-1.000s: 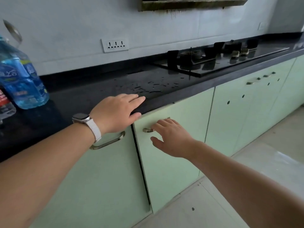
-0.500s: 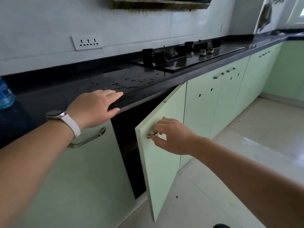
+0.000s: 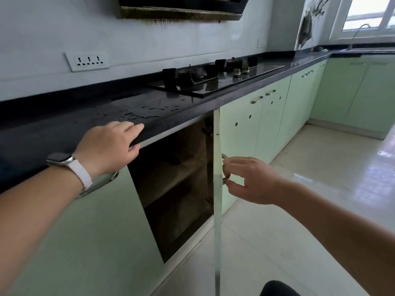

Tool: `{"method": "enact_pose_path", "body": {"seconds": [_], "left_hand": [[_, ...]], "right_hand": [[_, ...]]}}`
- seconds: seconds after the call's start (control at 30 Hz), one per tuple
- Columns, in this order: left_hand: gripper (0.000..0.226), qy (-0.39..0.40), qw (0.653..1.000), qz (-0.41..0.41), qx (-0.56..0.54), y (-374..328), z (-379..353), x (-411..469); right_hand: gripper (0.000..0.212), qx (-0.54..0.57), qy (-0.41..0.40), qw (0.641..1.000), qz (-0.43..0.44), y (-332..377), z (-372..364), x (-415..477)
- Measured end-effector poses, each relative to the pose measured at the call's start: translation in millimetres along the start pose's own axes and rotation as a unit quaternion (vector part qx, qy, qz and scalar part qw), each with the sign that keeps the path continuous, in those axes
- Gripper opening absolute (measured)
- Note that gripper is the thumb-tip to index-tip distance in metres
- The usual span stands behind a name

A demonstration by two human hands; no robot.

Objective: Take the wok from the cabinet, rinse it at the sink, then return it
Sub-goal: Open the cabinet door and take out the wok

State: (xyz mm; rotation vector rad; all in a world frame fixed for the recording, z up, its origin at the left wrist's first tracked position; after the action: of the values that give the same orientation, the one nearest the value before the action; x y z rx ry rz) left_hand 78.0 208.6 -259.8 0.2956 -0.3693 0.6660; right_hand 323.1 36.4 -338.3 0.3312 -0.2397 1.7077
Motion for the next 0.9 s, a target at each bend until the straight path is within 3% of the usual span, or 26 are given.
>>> {"method": "enact_pose_path", "body": {"seconds": [0.23, 0.37, 0.53, 0.63, 0.77, 0.9], "left_hand": [[0.058, -0.038, 0.985, -0.088, -0.144, -95, -14, 11], [0.074, 0.030, 0.955, -0.146, -0.256, -156, -26, 22], [0.082, 0.027, 0.940, -0.208, -0.268, -202, -39, 29], [0.084, 0.019, 0.927, -0.226, -0.299, -218, -52, 34], [0.084, -0.001, 0.916, -0.212, -0.340, -238, -65, 43], [0.084, -0.036, 0.924, -0.211, -0.318, -270, -72, 59]], "right_hand": [[0.047, -0.024, 0.011, 0.999, -0.044, -18, 19, -28], [0.053, -0.010, 0.015, 0.997, -0.080, -28, 22, -43], [0.064, 0.005, -0.003, 0.988, -0.157, -44, 37, -67], [0.069, -0.005, -0.021, 0.989, -0.146, -45, 48, -76], [0.060, -0.107, -0.072, 0.987, -0.091, -40, 53, -81], [0.056, -0.156, -0.090, 0.976, -0.125, -59, 54, -88]]}}
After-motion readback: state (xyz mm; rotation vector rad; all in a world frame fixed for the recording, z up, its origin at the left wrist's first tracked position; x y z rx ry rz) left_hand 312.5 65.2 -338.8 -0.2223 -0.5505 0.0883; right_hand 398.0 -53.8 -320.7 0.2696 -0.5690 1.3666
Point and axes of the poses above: each hand's wrist, its own x-axis towards the middle knuckle, its own z-axis out of the back of the hand, y = z × x, the point moved 6 cm from there along x, towards the middle knuckle, and after that the axes turned 14 degrees about -x, right-handed, at the moved point
